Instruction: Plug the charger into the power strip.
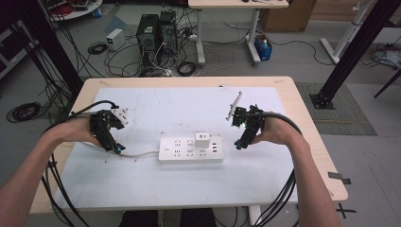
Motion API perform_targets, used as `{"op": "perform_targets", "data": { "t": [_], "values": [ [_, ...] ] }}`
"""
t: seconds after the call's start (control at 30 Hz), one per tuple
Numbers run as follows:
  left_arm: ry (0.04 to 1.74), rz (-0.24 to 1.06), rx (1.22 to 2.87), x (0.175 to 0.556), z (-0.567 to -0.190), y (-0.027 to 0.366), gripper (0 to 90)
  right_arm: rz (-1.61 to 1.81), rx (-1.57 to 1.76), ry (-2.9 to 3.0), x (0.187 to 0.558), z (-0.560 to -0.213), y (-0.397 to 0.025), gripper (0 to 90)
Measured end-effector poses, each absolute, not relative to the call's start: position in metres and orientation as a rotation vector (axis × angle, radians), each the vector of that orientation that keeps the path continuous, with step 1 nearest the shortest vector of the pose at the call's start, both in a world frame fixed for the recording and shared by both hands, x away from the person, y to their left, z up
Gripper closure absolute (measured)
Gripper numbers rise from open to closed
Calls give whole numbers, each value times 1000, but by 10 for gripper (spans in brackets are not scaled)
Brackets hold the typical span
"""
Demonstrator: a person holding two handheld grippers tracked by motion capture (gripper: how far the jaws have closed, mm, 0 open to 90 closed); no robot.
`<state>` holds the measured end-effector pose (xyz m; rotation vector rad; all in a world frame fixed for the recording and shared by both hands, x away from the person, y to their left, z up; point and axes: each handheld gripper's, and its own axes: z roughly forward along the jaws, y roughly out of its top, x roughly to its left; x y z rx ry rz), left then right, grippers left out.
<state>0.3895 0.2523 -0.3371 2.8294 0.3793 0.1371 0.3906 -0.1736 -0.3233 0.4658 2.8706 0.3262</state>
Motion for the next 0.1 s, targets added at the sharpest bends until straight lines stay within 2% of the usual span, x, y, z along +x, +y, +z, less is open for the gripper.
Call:
{"op": "perform_targets", "data": {
  "t": [0.1],
  "values": [
    [375,140,2828,390,-337,253,145,328,466,2872,391,-323,-174,117]
  ]
}}
